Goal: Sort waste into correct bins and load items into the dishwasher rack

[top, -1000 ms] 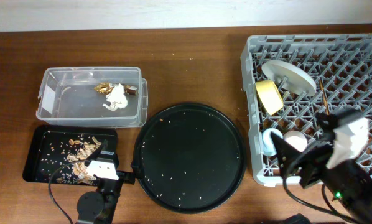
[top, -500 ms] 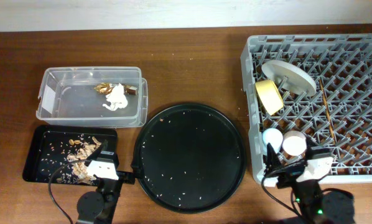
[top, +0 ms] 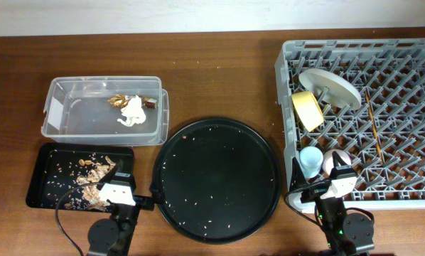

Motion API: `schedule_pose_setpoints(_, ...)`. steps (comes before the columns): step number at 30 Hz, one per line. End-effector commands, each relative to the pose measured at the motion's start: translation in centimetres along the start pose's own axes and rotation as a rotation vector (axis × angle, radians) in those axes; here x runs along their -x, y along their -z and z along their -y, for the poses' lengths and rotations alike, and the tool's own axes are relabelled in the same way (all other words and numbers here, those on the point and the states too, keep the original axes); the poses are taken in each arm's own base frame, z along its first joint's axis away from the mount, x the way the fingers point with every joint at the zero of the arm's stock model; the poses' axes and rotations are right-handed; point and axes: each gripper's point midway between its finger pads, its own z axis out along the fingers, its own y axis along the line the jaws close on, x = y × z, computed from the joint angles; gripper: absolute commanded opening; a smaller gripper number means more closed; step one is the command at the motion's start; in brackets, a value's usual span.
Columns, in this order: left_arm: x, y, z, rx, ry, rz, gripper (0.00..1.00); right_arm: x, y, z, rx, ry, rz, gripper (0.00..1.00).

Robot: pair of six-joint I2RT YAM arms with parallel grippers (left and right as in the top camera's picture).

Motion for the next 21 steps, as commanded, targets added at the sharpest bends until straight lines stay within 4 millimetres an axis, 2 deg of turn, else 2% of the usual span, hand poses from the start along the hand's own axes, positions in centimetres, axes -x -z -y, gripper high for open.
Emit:
schedule_pose_setpoints(1, -0.3, 0.0, 0.2, -0.011, -0.012, -0.004, 0.99, -0.1, 0.0, 0.2, -0.008, 0.006, 0.006, 0.98)
schedule_pose_setpoints(5, -0.3, 0.0, 0.2, -0.011, -0.012, -0.004, 1.00, -1.6, 0.1, 0.3, -0.012, 0.006, -0.056, 0.98)
schedule_pose_setpoints(21, -0.3, 0.0, 0.2, -0.011, -0.012, -0.004, 0.99, -1.6, 0.0, 0.3, -0.012, 0.006, -0.058, 0.98)
